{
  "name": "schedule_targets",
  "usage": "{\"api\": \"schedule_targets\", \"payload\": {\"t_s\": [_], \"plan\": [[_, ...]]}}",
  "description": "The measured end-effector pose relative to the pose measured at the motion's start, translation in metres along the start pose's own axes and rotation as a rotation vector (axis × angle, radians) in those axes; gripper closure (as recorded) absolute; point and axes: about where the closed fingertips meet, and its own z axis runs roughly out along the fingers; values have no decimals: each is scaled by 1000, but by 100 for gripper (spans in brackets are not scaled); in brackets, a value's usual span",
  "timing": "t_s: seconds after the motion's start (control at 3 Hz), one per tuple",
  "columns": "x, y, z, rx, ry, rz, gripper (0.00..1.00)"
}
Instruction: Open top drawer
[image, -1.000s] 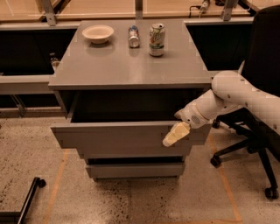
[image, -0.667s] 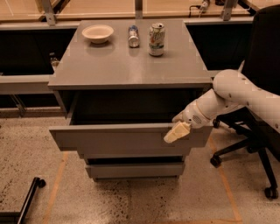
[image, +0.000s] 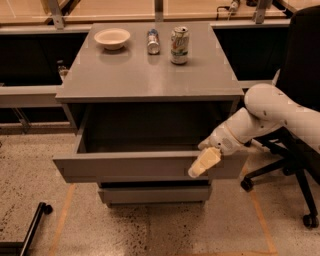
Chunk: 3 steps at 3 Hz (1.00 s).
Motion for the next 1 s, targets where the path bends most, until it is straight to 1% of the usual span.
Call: {"api": "schedule_targets", "payload": {"t_s": [0.33,0.67,1.0], "plan": [[7,9,0,-31,14,22,0],[82,85,1,-200,62,132,0],[82,85,1,-200,62,132,0]]}}
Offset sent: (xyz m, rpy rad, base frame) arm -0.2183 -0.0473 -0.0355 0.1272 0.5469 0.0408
